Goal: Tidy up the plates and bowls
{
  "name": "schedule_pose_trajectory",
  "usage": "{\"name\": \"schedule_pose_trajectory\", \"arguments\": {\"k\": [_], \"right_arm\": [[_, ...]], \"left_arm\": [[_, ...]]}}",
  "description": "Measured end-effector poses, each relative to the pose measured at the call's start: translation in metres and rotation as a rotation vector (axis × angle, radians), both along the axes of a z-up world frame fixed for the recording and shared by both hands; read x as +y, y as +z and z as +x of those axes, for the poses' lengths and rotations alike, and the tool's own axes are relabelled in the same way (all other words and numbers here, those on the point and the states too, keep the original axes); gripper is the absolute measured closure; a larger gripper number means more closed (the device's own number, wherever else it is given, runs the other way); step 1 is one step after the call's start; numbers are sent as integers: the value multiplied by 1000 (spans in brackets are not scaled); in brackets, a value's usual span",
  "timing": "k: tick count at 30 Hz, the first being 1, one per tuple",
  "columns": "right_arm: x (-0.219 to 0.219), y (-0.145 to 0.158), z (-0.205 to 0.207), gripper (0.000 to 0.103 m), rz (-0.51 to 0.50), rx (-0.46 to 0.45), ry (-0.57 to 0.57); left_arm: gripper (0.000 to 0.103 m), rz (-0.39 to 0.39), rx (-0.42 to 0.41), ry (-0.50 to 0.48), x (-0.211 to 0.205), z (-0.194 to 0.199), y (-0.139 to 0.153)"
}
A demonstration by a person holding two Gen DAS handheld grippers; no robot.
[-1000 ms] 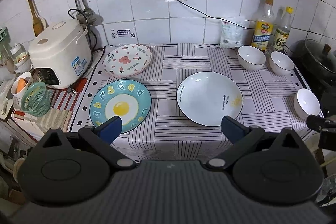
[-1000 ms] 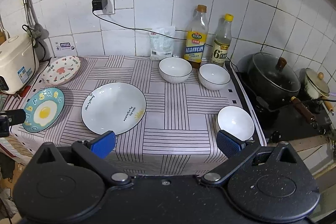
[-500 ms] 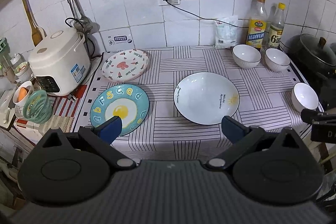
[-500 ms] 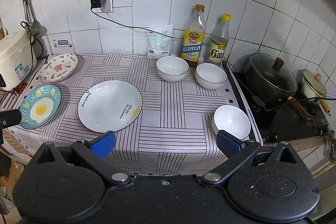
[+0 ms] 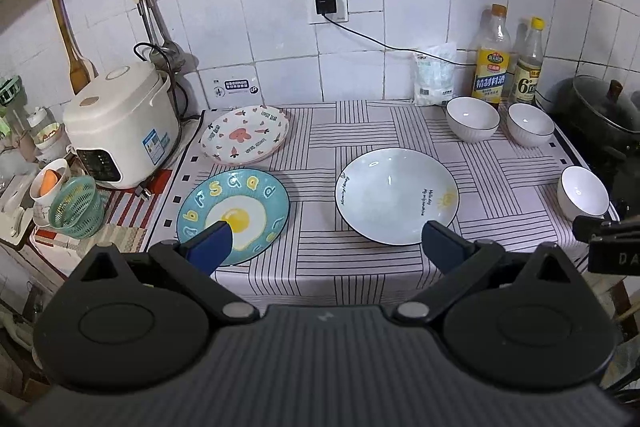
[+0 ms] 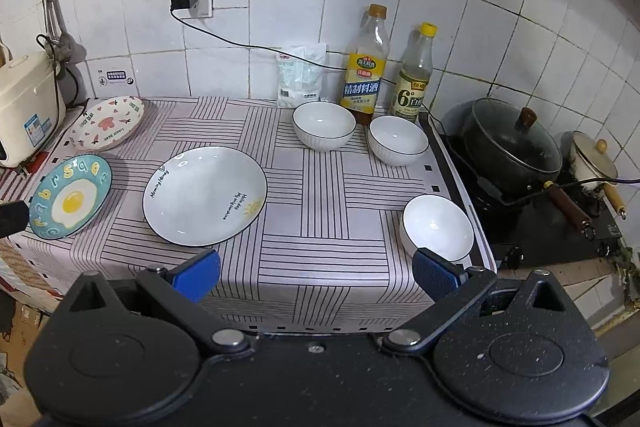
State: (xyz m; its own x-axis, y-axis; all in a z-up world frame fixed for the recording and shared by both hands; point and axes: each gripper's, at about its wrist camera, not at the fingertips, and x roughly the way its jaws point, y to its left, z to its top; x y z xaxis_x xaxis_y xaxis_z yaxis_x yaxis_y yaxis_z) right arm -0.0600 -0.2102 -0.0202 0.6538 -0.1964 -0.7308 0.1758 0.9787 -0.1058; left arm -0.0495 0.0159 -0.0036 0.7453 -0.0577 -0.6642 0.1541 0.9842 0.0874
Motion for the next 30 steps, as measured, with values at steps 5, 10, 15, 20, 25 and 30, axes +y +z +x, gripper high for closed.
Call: {"name": "schedule_pose_trajectory", "arguments": {"k": [5, 10, 15, 20, 25, 30], "right_arm": [[0, -2, -3, 0, 4, -1, 3], [2, -3, -2, 0, 7, 1, 8], [2, -3, -4, 0, 1, 1, 14], [1, -5, -4, 0, 1, 1, 14], [0, -10, 0, 0, 26, 19, 21], [-2, -4, 2, 0, 79, -36, 102]], "left_arm": [[0, 0, -1, 7, 0, -1, 1], [0, 20, 28, 23, 0, 1, -1], [0, 15, 31, 18, 2, 1, -1], [0, 16, 40, 14, 0, 4, -3], [0, -6, 77, -7, 3, 14, -7], [0, -21, 106, -1, 8, 34, -15]]}}
